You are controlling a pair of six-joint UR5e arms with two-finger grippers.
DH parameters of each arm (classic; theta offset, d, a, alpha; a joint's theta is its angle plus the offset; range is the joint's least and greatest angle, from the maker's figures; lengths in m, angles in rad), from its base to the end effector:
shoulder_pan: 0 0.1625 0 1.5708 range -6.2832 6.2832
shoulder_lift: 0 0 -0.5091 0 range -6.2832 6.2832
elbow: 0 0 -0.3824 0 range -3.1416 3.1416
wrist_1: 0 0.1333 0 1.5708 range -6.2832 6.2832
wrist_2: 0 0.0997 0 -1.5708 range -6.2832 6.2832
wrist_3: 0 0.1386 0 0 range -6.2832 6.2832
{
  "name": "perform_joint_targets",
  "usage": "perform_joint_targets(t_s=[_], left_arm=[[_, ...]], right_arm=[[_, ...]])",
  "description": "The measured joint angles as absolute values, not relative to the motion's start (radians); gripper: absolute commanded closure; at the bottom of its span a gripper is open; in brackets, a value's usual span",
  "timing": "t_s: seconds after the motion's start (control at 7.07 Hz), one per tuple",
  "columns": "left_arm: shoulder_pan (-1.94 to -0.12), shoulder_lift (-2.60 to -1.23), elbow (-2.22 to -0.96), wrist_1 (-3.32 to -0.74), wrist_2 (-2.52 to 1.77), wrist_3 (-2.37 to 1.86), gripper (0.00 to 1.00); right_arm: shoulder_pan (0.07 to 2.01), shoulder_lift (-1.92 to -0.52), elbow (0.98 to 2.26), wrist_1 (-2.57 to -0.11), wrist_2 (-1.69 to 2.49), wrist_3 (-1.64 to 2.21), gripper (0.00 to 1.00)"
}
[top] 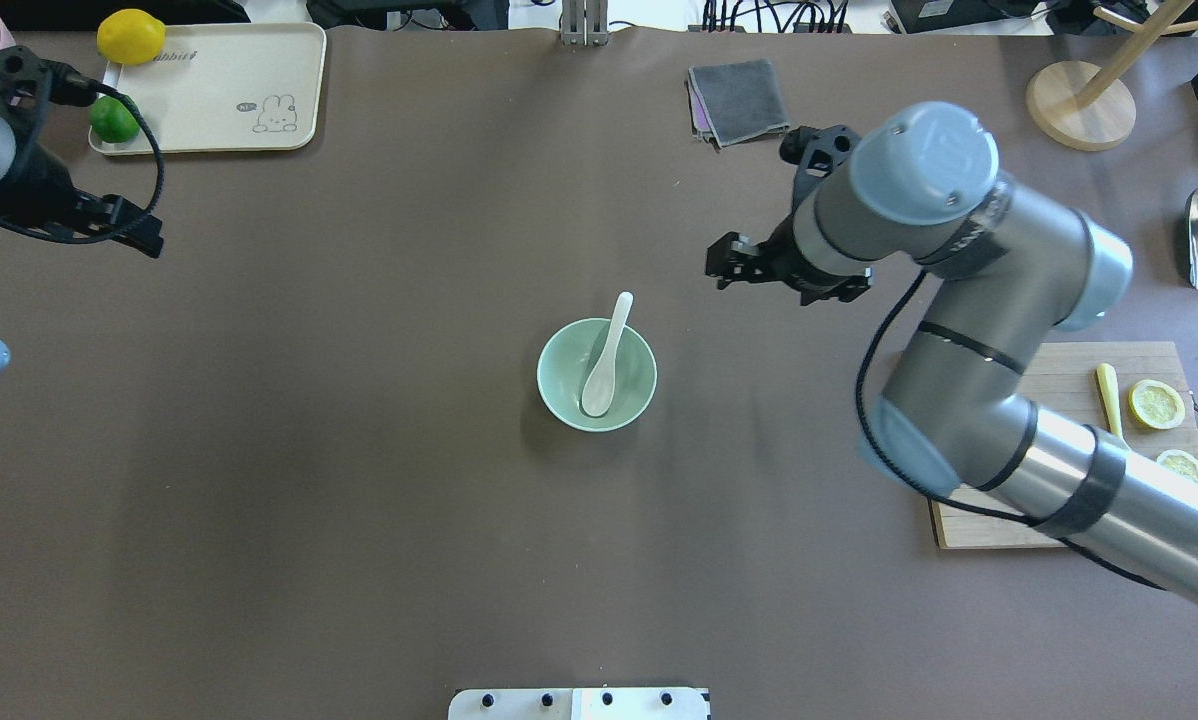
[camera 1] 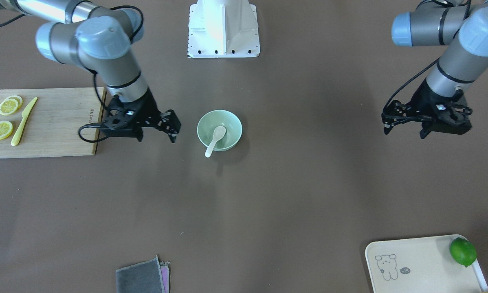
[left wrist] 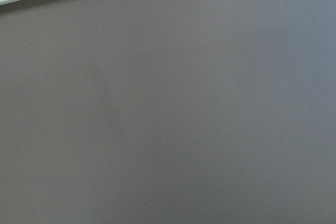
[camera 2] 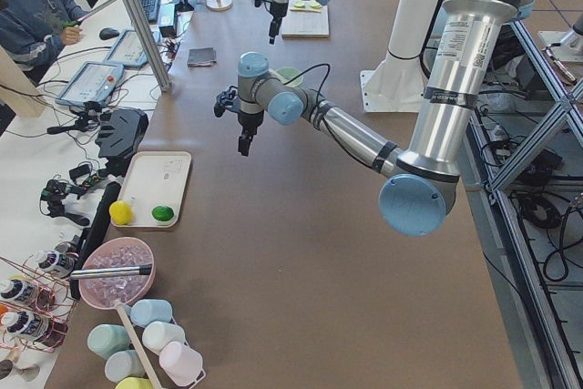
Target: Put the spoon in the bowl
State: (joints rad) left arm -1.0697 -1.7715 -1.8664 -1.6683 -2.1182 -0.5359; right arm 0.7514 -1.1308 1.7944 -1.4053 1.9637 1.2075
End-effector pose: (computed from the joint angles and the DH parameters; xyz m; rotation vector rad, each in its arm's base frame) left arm 0.2282 -0.5439 0.5216 0.2394 0.7477 0.1295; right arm -0.4420 -0.5227 0.4006 0.1188 -0.8906 0.1989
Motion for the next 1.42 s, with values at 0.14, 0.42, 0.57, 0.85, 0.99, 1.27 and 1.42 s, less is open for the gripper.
perform_joint_targets(t_s=[0.14,0.42,0.57,0.85,0.99,1.27,1.42], left_arm=[[-1.139,-1.735,-1.867,-1.640,-2.139,-0.413,0.02],[-1.317,-1.633,-1.852,-1.594,-2.216,-0.117,0.02],[-1.408,-1.582,-1.822,-1.590,-2.263,0.011,0.02],[-1.495,-1.490,-1.786,-1.593,-2.330,0.113,0.02],[-1.507,-1.465,-1.782,-1.595,-2.339,0.120,0.02],[-1.534,-1.448,-1.792,-1.592,-2.383,0.120,0.02],[-1.541,-1.447,-1.796,-1.588,-2.407,0.119,0.02]], right_arm=[[0.843,-1.225,1.839,-1.421,2.043,1.077,0.00],[1.002,-1.432,1.911,-1.456,2.157,0.786,0.00],[1.073,-1.528,1.924,-1.461,2.188,0.627,0.00],[1.245,-1.690,1.925,-1.469,2.226,0.304,0.00],[1.338,-1.746,1.920,-1.485,2.238,0.171,0.00],[1.475,-1.795,1.885,-1.532,2.299,0.004,0.00],[1.499,-1.801,1.868,-1.543,2.327,-0.025,0.00]])
